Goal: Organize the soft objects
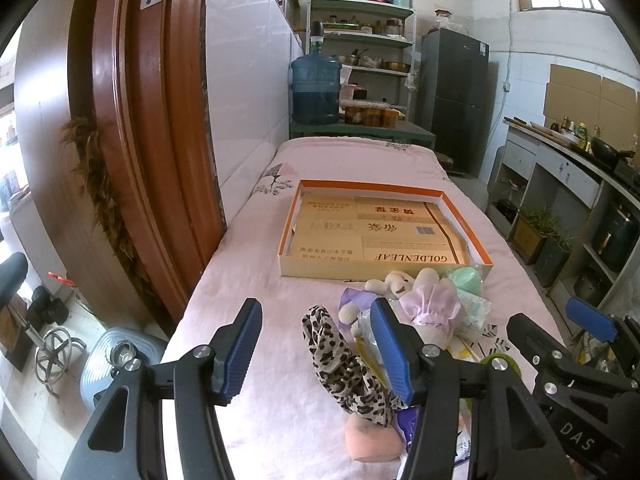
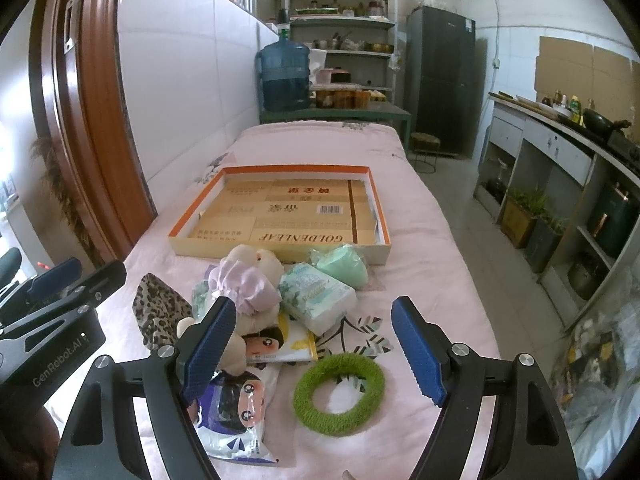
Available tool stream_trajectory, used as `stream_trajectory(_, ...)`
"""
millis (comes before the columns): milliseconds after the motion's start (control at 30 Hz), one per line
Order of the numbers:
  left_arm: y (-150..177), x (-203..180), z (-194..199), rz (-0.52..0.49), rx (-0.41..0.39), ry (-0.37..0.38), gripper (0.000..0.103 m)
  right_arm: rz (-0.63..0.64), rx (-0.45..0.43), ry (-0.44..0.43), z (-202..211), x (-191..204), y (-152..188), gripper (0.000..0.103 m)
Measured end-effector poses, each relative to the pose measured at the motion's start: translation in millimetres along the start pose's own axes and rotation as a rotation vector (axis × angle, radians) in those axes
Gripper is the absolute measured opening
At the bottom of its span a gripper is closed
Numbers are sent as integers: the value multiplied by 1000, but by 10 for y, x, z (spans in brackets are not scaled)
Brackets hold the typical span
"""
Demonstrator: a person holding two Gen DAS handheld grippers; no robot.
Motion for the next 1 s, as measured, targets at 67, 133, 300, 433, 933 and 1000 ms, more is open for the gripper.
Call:
stream_trajectory(67, 2, 2, 1, 0, 1, 1, 57, 1, 3, -2, -8, -1, 11, 81)
stream_trajectory(133, 1, 1, 0, -1, 0, 0, 57, 1, 4, -3, -12, 1, 21, 81)
stream_trajectory(300, 25, 9, -14, 1, 4, 0, 57, 1, 6, -3, -16, 2, 21, 81)
stream_trajectory(433, 42, 14, -28, 3, 8, -2, 57, 2, 12, -5, -36, 10, 41, 81)
stream_trajectory(933, 64, 38, -60, 9, 16, -3, 57, 5, 22, -8, -58, 14, 47, 81)
stream_trajectory(1000, 72, 76, -78, 16, 18, -9, 57, 6, 23, -6, -64, 9, 53, 81)
Point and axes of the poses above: each gripper's, at about its wrist camera, not at the fingertips, and z roughly against the way its jaws point, x to its left, y to its underside, the point moved 8 cm from there along -z, roughly the way its jaws point, and after that the axes turned 1 degree about y, right-handed, at the moved point
